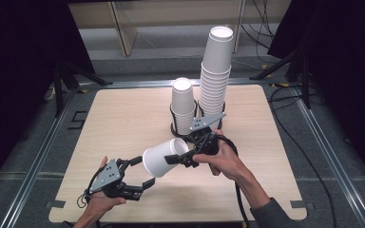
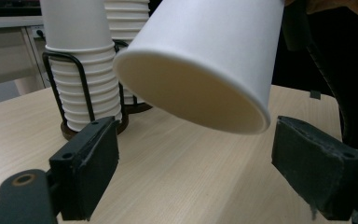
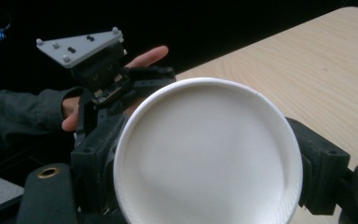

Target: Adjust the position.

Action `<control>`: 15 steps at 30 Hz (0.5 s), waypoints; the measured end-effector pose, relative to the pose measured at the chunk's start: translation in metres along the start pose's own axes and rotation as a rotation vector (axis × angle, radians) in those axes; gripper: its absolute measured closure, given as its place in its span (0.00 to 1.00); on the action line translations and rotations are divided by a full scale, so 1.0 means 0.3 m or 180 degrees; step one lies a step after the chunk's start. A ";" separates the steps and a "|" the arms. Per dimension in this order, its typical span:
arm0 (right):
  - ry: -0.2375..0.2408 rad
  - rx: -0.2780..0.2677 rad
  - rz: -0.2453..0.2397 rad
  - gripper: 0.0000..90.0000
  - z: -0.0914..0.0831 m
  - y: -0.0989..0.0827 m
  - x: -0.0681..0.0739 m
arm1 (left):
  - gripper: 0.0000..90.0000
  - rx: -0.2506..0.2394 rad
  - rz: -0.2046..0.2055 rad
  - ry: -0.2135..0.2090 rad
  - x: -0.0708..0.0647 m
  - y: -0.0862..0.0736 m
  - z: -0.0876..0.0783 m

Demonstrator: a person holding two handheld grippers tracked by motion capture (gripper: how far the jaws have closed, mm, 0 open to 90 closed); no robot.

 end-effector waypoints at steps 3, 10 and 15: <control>0.0026 -0.0049 0.0024 0.26 -0.005 0.005 -0.002 | 0.16 0.0002 -0.0094 -0.0012 0.007 -0.004 0.003; 0.0110 -0.0039 0.0023 0.26 0.022 0.003 0.009 | 0.16 0.0051 -0.0148 -0.0005 0.000 -0.011 0.014; 0.0238 -0.0020 0.0040 0.26 0.045 0.000 0.031 | 0.02 0.0045 -0.0165 0.0049 0.008 -0.010 0.023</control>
Point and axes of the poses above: each handheld gripper's, and its own axes: z roughly forward along the jaws, y roughly out of its top, x roughly to its left, the point moved 10 cm from there along z, roughly forward along the jaws, and after that the axes turned 5 degrees about x, right-handed, at the moved point
